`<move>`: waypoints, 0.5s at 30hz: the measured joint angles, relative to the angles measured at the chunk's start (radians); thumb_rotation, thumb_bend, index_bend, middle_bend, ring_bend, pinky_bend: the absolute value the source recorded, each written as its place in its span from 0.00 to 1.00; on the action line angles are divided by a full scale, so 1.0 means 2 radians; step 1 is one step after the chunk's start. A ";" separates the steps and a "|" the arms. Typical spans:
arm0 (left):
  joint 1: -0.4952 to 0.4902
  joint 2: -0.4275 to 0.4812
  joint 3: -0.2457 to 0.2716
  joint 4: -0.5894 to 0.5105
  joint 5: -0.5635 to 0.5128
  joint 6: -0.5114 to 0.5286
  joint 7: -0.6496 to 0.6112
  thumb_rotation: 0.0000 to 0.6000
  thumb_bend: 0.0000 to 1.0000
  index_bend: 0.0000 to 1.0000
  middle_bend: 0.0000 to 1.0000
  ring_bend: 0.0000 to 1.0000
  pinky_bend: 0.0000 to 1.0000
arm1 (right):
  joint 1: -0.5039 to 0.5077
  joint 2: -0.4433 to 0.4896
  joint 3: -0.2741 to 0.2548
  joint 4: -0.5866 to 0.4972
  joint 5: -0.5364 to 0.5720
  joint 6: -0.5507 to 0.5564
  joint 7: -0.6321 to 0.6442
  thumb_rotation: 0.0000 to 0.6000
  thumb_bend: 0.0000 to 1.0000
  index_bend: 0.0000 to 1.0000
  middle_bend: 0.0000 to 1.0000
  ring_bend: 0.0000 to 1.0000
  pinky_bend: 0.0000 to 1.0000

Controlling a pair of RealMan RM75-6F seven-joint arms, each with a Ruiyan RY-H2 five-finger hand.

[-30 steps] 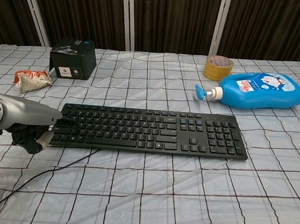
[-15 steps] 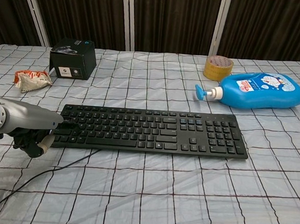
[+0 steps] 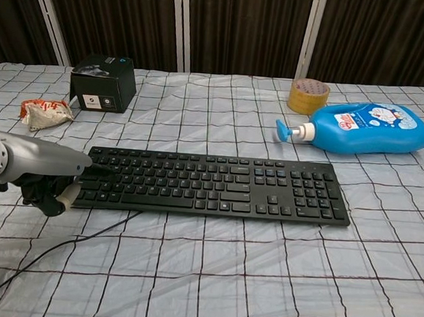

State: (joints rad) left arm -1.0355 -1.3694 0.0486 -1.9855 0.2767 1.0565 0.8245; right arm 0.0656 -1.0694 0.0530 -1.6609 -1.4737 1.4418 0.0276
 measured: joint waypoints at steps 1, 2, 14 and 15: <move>0.002 0.002 -0.002 -0.002 0.008 0.003 -0.005 1.00 1.00 0.05 0.82 0.72 0.55 | 0.000 0.000 0.000 0.000 0.001 -0.001 0.001 1.00 0.08 0.03 0.00 0.00 0.00; 0.004 0.004 -0.005 -0.004 0.018 0.007 -0.010 1.00 0.99 0.05 0.80 0.70 0.53 | 0.000 0.000 0.000 0.000 0.001 -0.001 0.001 1.00 0.08 0.03 0.00 0.00 0.00; 0.099 0.054 0.009 -0.055 0.294 0.135 -0.096 1.00 0.25 0.00 0.00 0.00 0.02 | -0.001 0.000 -0.001 -0.001 -0.002 0.001 -0.001 1.00 0.08 0.03 0.00 0.00 0.00; 0.116 0.062 0.018 -0.058 0.323 0.152 -0.104 1.00 0.17 0.00 0.00 0.00 0.00 | -0.001 0.000 -0.001 -0.001 -0.002 0.002 -0.002 1.00 0.08 0.03 0.00 0.00 0.00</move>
State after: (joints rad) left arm -0.8028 -1.2454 0.0854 -2.1008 0.9229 1.3606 0.6167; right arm 0.0634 -1.0685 0.0509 -1.6630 -1.4768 1.4449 0.0245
